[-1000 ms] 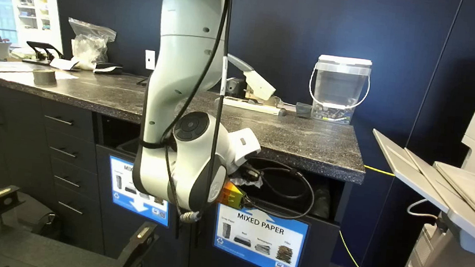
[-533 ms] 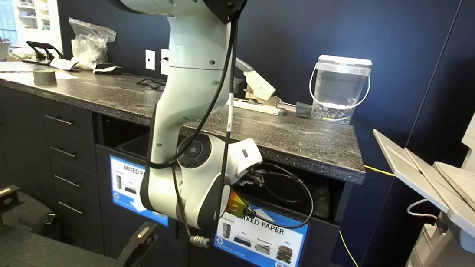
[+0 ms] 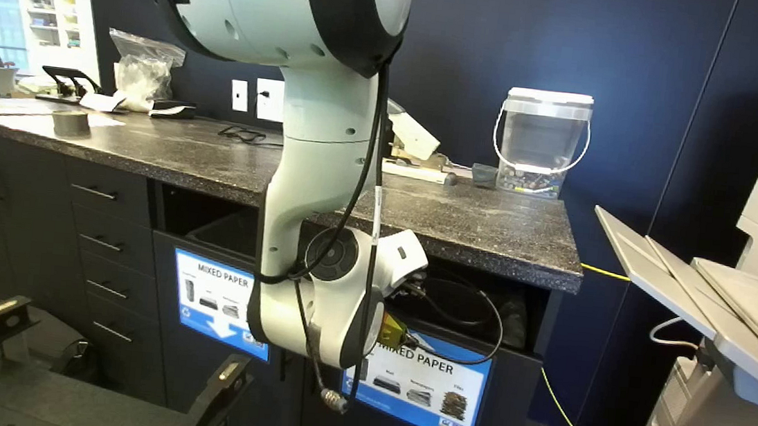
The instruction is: Put the tissues inside the rubbish.
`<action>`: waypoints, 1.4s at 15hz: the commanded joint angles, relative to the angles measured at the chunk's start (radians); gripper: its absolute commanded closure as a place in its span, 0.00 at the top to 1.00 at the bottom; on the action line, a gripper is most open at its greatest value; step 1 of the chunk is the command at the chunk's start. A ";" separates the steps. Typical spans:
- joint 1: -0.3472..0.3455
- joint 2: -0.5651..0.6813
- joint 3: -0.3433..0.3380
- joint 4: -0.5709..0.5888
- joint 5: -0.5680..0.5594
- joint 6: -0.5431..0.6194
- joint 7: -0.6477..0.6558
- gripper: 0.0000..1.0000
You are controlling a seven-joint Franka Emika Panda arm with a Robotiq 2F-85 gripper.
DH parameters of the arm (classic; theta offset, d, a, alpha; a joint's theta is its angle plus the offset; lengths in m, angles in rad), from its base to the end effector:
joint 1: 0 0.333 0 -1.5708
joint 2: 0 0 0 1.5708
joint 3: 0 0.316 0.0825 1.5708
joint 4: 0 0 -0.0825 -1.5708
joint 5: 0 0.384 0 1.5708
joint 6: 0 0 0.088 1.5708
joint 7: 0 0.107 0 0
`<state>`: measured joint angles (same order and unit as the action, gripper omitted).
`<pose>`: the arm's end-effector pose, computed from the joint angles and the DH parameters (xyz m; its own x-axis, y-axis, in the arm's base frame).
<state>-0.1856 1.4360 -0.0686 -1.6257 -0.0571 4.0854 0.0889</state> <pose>0.5596 -0.1298 -0.0624 0.5126 -0.0985 0.8529 -0.1832 -0.9831 -0.0034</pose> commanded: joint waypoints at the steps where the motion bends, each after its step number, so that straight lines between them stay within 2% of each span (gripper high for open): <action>1: -0.019 0.042 0.012 0.090 -0.017 -0.030 0.005 0.14; 2: -0.017 0.041 0.011 0.093 -0.011 -0.041 0.001 0.37; 4: -0.013 0.036 0.010 0.098 -0.008 -0.071 -0.004 0.40; 9: 0.009 0.001 -0.004 0.061 0.020 -0.132 -0.031 0.76; 12: 0.052 -0.056 -0.036 -0.029 0.098 -0.117 -0.091 0.99; 16: 0.097 -0.158 -0.062 -0.179 0.134 -0.040 -0.150 1.00; 17: 0.105 -0.201 -0.066 -0.234 0.127 -0.053 -0.157 1.00; 18: 0.100 -0.241 -0.062 -0.292 0.090 -0.082 -0.152 1.00; 19: 0.103 -0.286 -0.064 -0.336 0.072 -0.185 -0.157 1.00; 20: 0.097 -0.326 -0.056 -0.385 0.041 -0.217 -0.152 1.00; 21: 0.123 -0.372 -0.070 -0.433 0.082 -0.277 -0.168 1.00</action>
<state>-0.0948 1.2403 -0.1216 -1.8649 0.0210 3.9310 -0.0513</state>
